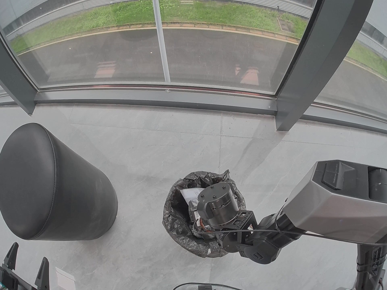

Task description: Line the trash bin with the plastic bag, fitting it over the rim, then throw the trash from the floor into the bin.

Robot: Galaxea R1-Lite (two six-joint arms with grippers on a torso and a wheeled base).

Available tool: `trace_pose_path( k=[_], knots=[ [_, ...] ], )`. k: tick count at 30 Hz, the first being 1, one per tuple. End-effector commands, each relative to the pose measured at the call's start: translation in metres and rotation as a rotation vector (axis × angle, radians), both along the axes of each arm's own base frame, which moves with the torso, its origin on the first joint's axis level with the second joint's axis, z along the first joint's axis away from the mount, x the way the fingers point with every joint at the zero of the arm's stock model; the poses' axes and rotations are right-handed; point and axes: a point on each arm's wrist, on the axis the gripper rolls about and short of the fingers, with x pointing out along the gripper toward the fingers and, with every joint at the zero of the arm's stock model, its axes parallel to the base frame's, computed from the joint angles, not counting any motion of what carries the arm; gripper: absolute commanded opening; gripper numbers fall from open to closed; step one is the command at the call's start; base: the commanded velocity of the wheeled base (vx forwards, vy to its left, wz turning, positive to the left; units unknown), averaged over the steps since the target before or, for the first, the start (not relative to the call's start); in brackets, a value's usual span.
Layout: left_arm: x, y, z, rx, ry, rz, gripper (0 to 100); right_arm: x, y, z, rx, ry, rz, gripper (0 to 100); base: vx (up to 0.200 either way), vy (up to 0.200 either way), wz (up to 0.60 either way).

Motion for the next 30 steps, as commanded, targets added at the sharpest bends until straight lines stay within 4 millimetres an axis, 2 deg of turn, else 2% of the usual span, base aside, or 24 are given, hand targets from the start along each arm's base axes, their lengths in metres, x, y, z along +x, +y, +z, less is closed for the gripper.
trace_pose_path(
  k=[1,8,16,19,26,30],
  knots=[
    [0.0,0.0,-0.005,-0.003,0.0,0.002,100,0.001,0.0,-0.003,-0.002,0.004,-0.001,100,0.0,0.0,0.0],
    [0.0,0.0,-0.005,-0.007,0.0,0.003,100,-0.003,0.003,0.006,0.052,-0.043,0.012,100,0.0,0.0,0.0],
    [0.0,0.0,-0.005,-0.009,0.0,0.003,100,-0.006,0.002,-0.004,0.07,-0.008,0.07,100,0.0,0.0,0.0],
    [0.0,0.0,-0.005,-0.004,0.0,0.003,100,-0.001,0.002,-0.014,0.065,0.021,0.092,100,0.0,0.0,0.0],
    [0.0,0.0,-0.005,0.002,0.0,0.002,100,0.026,0.002,-0.047,0.061,0.059,0.086,100,0.0,0.0,0.0],
    [0.0,0.0,-0.005,0.002,0.0,0.002,100,0.03,0.002,-0.058,0.058,0.083,0.102,100,0.0,0.0,0.0]
  ],
)
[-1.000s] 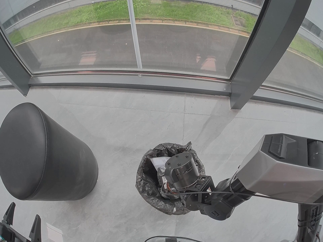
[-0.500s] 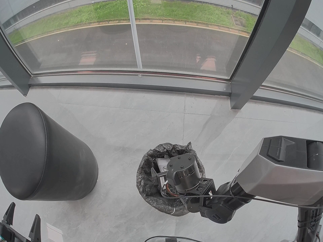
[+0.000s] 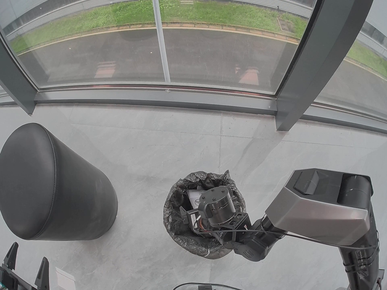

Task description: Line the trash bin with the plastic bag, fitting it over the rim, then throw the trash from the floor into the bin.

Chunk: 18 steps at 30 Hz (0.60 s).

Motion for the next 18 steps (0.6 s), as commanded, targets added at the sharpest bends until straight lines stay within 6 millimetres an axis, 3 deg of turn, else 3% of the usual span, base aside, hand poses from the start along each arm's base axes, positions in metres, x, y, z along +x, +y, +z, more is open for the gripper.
trace_pose_path(
  k=[1,18],
  knots=[
    [0.0,0.0,-0.005,0.0,0.002,0.0,100,0.008,-0.001,-0.024,-0.023,0.035,0.004,100,0.0,0.0,0.0],
    [0.0,0.0,-0.005,0.0,0.002,0.0,100,0.026,0.008,-0.031,0.028,0.129,0.018,100,0.0,0.0,0.0]
  ],
)
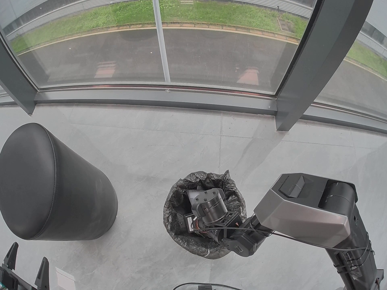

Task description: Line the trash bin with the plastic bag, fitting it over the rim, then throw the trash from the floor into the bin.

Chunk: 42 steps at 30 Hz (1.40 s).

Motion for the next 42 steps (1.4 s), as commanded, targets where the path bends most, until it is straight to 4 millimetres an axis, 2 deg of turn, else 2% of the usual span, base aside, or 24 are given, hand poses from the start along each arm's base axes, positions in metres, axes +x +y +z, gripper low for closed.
trace_pose_path(
  k=[1,11,16,19,21,22,23,24,28,29,31,33,37,38,42],
  knots=[
    [0.0,0.0,-0.005,0.0,0.001,0.001,100,0.009,0.0,-0.002,0.012,0.007,-0.008,100,0.0,0.0,0.0],
    [0.0,0.0,-0.005,0.0,0.001,0.001,100,0.021,0.0,-0.01,-0.01,0.029,-0.026,100,0.0,0.0,0.0],
    [0.0,0.0,-0.005,0.0,0.001,0.001,100,0.025,-0.005,-0.003,0.0,0.023,-0.042,100,0.0,0.0,0.0],
    [0.0,0.0,-0.005,0.0,0.001,0.001,100,0.022,-0.008,0.013,0.022,0.013,-0.048,100,0.0,0.0,0.0],
    [0.0,0.0,-0.005,0.0,0.001,0.001,100,0.016,-0.014,0.035,0.052,-0.002,-0.054,100,0.0,0.0,0.0],
    [0.0,0.0,-0.005,0.0,0.001,0.001,100,0.015,-0.014,0.038,0.057,-0.005,-0.055,100,0.0,0.0,0.0],
    [0.0,0.0,-0.005,0.0,0.001,0.001,100,0.011,-0.018,0.053,0.073,-0.02,-0.056,100,0.0,0.0,0.0],
    [0.0,0.0,-0.005,0.0,0.001,0.001,100,0.01,-0.019,0.057,0.077,-0.024,-0.055,100,0.0,0.0,0.0],
    [0.0,0.0,-0.005,0.0,0.001,0.001,100,-0.014,-0.035,0.104,0.108,-0.064,-0.052,100,0.0,0.0,0.0],
    [0.0,0.0,-0.005,0.0,0.001,0.001,100,-0.015,-0.036,0.105,0.109,-0.066,-0.052,100,0.0,0.0,0.0],
    [0.0,0.0,-0.005,0.0,0.001,0.001,100,-0.043,-0.048,0.138,0.146,-0.099,-0.024,100,0.0,0.0,0.0],
    [0.0,0.0,-0.005,0.0,0.001,0.001,100,-0.06,-0.06,0.157,0.164,-0.119,-0.019,100,0.0,0.0,0.0],
    [0.0,0.0,-0.005,0.0,0.001,-0.001,100,-0.093,-0.101,0.193,0.192,-0.177,-0.048,100,0.0,0.0,0.0],
    [0.0,0.0,-0.005,0.0,0.001,0.001,100,-0.096,-0.106,0.196,0.191,-0.185,-0.054,100,0.0,0.0,0.0],
    [0.0,0.0,-0.005,0.0,0.001,0.001,100,-0.12,-0.176,0.209,0.13,-0.249,-0.21,100,0.0,0.0,0.0]
  ],
)
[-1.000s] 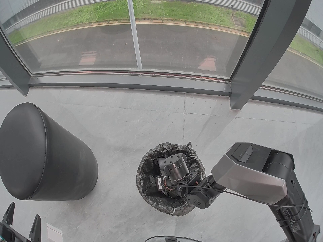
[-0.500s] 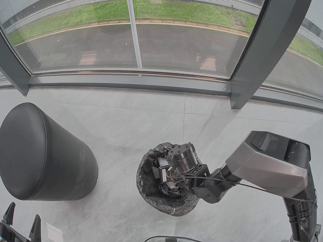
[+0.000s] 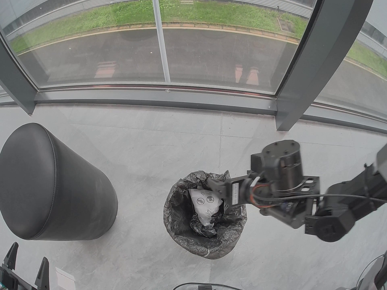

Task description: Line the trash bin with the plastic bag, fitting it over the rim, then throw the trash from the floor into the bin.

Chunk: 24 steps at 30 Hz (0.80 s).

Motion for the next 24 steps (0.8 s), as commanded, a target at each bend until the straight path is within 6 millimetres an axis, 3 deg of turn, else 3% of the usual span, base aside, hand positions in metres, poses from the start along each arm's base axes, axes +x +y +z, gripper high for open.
trace_pose_path(
  k=[1,4,8,12,13,19,24],
  knots=[
    [0.0,0.0,-0.005,0.0,0.001,0.001,100,-0.061,-0.109,0.05,0.02,-0.127,-0.194,100,0.0,0.0,0.0],
    [0.0,0.0,-0.005,0.0,0.001,0.001,100,-0.084,-0.145,0.061,0.059,-0.189,-0.277,100,0.0,0.0,0.0],
    [0.0,0.0,-0.005,0.0,0.001,0.001,100,-0.133,-0.189,0.068,0.018,-0.255,-0.38,100,0.0,0.0,0.0],
    [0.0,0.0,-0.005,0.0,0.001,0.001,100,-0.176,-0.215,0.074,-0.019,-0.336,-0.449,100,0.0,0.0,0.0],
    [0.0,0.0,-0.005,0.0,0.001,0.001,100,-0.194,-0.223,0.073,-0.035,-0.357,-0.48,100,0.0,0.0,0.0],
    [0.0,0.0,-0.005,0.0,0.001,0.001,100,-0.256,-0.242,0.046,-0.074,-0.35,-0.569,100,0.0,0.0,0.0],
    [0.0,0.0,-0.005,0.0,0.001,-0.001,100,-0.28,-0.244,0.027,-0.081,-0.371,-0.667,100,0.0,0.0,0.0]
  ],
)
